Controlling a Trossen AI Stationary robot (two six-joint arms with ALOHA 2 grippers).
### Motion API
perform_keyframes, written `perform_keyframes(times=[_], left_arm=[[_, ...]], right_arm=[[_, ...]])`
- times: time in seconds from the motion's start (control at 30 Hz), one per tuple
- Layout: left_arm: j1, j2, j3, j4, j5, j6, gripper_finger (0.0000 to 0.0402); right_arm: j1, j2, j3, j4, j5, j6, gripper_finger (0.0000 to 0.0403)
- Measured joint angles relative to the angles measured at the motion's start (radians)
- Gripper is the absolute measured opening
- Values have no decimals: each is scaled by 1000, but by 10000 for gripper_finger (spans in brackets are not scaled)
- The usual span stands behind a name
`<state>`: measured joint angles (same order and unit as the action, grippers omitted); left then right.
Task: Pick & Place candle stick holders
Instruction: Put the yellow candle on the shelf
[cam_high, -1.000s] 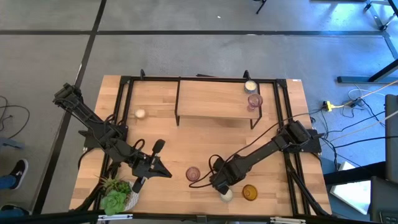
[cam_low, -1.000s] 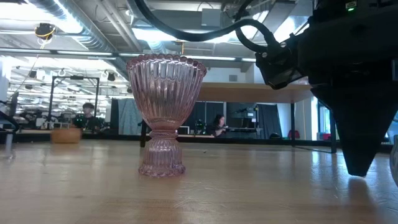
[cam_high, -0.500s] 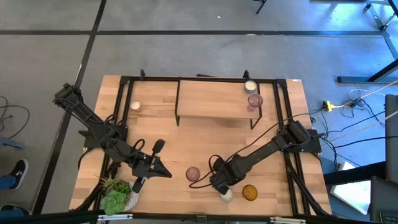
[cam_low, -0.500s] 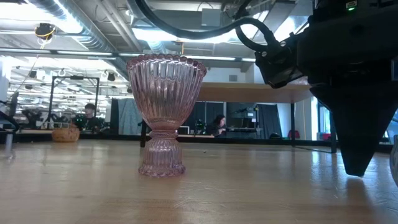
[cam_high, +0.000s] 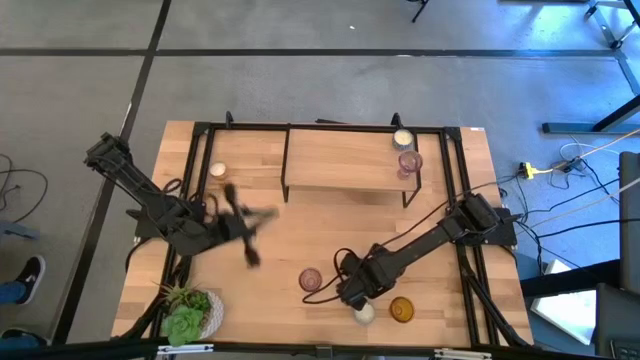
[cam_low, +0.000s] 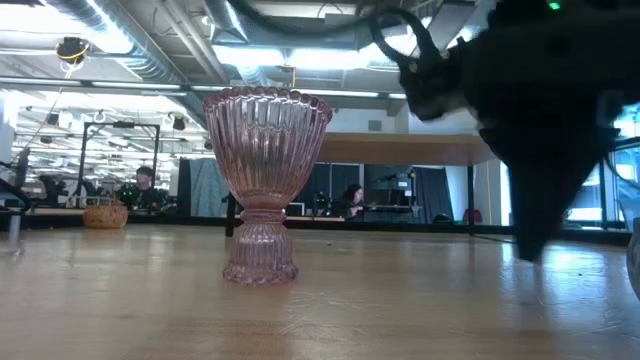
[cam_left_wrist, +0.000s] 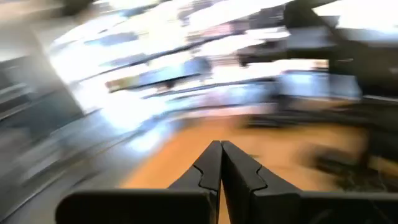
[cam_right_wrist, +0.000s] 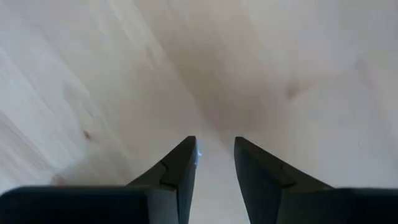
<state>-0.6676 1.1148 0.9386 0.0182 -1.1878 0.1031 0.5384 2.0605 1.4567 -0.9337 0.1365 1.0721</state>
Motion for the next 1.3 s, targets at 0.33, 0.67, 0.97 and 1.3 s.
perform_keyframes(times=[0.33, 0.67, 0.97, 1.3], left_arm=[[226, -249, 0, -431, 146, -403, 3], [769, -397, 0, -1031, 387, -745, 3], [1289, -224, 0, -1149, 763, -531, 2], [1712, 40, 9, -1204, 995, -306, 2]], right_arm=[[-3, -1, 120, -6, 183, -220, 115], [23, -1, 262, -10, 494, -402, 115], [25, -1, 328, -20, 686, -547, 115], [24, -3, 550, -98, 944, -705, 115]])
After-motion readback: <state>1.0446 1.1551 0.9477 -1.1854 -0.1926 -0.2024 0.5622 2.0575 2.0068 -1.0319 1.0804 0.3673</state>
